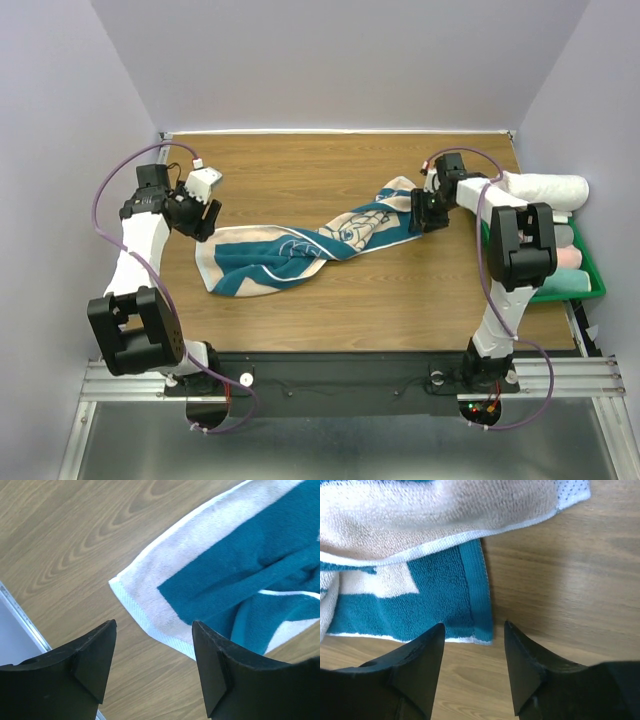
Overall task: Roll the towels
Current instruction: Flatten the towel
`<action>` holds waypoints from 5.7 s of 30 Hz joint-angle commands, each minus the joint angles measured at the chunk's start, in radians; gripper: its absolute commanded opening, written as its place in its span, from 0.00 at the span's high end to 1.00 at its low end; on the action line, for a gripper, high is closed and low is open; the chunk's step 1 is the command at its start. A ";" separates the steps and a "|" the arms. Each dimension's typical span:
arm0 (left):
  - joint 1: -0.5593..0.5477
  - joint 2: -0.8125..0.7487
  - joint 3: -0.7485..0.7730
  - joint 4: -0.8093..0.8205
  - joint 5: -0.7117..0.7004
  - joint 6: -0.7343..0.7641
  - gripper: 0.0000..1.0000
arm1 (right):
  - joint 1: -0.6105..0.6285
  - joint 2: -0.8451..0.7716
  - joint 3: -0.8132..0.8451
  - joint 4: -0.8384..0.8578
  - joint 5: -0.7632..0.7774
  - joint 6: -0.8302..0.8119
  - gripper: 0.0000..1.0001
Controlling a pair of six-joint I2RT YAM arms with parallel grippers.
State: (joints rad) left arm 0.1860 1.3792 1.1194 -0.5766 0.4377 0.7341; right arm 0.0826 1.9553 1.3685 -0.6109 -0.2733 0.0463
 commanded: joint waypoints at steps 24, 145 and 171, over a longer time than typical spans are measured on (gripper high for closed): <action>0.092 0.457 0.195 0.101 0.007 -0.036 0.34 | 0.011 -0.142 -0.011 0.008 -0.204 0.070 1.00; 0.092 0.123 -0.101 0.060 -0.050 -0.006 0.74 | -0.107 -0.202 -0.123 -0.064 -0.119 -0.224 0.65; 0.177 0.273 -0.187 0.176 -0.269 -0.035 0.85 | -0.099 -0.098 -0.292 0.005 0.253 -0.339 0.76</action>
State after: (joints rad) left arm 0.3302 1.6463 0.9615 -0.4385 0.2588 0.6918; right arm -0.0116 1.8122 1.1606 -0.6422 -0.2401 -0.2329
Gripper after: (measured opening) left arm 0.162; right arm 0.239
